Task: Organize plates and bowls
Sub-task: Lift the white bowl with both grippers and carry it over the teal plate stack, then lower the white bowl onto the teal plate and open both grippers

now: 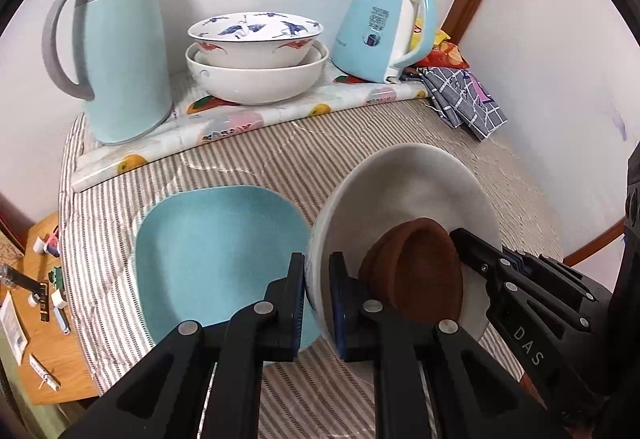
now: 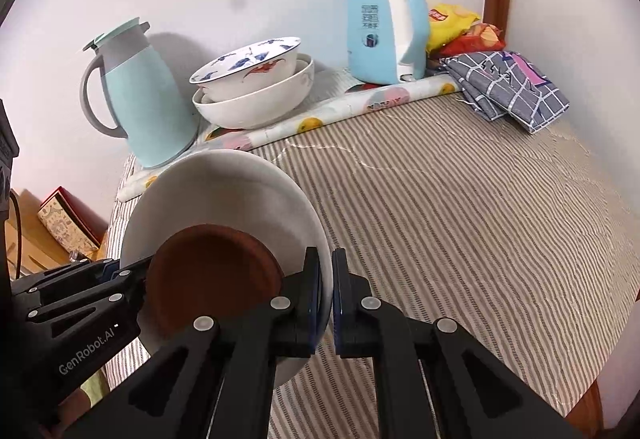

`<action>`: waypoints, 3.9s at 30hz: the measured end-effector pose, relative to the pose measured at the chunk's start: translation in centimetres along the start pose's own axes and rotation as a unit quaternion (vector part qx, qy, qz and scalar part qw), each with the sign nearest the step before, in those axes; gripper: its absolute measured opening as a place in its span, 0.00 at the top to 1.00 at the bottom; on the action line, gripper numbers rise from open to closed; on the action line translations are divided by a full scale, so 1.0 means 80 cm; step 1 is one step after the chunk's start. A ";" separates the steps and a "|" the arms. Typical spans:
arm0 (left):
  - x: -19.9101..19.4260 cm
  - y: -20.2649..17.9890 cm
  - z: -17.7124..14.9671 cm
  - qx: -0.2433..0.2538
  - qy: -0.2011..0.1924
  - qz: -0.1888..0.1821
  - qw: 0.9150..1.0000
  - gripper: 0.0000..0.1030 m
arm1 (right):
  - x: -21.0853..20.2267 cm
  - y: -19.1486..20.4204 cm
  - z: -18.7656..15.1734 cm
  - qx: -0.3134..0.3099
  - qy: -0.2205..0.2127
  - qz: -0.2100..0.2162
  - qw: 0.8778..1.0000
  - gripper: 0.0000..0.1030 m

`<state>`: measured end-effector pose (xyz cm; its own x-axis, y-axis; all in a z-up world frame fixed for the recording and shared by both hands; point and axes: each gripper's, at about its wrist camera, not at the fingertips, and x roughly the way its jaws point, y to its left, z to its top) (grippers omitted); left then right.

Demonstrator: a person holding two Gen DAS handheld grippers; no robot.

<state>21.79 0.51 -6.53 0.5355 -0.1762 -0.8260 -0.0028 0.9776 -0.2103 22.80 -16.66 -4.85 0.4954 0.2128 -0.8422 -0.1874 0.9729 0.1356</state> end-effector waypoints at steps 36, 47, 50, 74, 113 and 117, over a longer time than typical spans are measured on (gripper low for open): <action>0.000 0.098 -0.006 -0.055 0.002 0.022 0.998 0.88 | 0.047 0.089 0.005 -0.043 0.022 0.026 0.998 0.94; 0.011 0.116 -0.009 -0.067 0.009 0.024 0.997 0.88 | 0.063 0.104 0.004 -0.052 0.034 0.025 0.998 0.94; 0.015 0.118 -0.010 -0.068 0.012 0.023 0.997 0.88 | 0.068 0.106 0.004 -0.052 0.038 0.024 0.998 0.94; 0.045 0.126 -0.006 -0.073 0.031 0.019 0.997 0.87 | 0.097 0.104 0.008 -0.060 0.067 0.017 0.996 0.94; 0.010 0.117 -0.016 -0.044 0.003 0.049 0.998 0.63 | 0.063 0.086 0.009 -0.042 0.040 0.022 0.998 0.88; -0.008 0.119 -0.019 -0.047 -0.010 0.049 0.998 0.60 | 0.047 0.085 0.005 -0.046 0.035 0.012 0.998 0.79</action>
<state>20.11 9.79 -8.78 0.5459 -0.0775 -0.8343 -0.1347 0.9746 -0.1787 23.70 -9.21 -6.88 0.4301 0.2265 -0.8739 -0.2766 0.9545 0.1112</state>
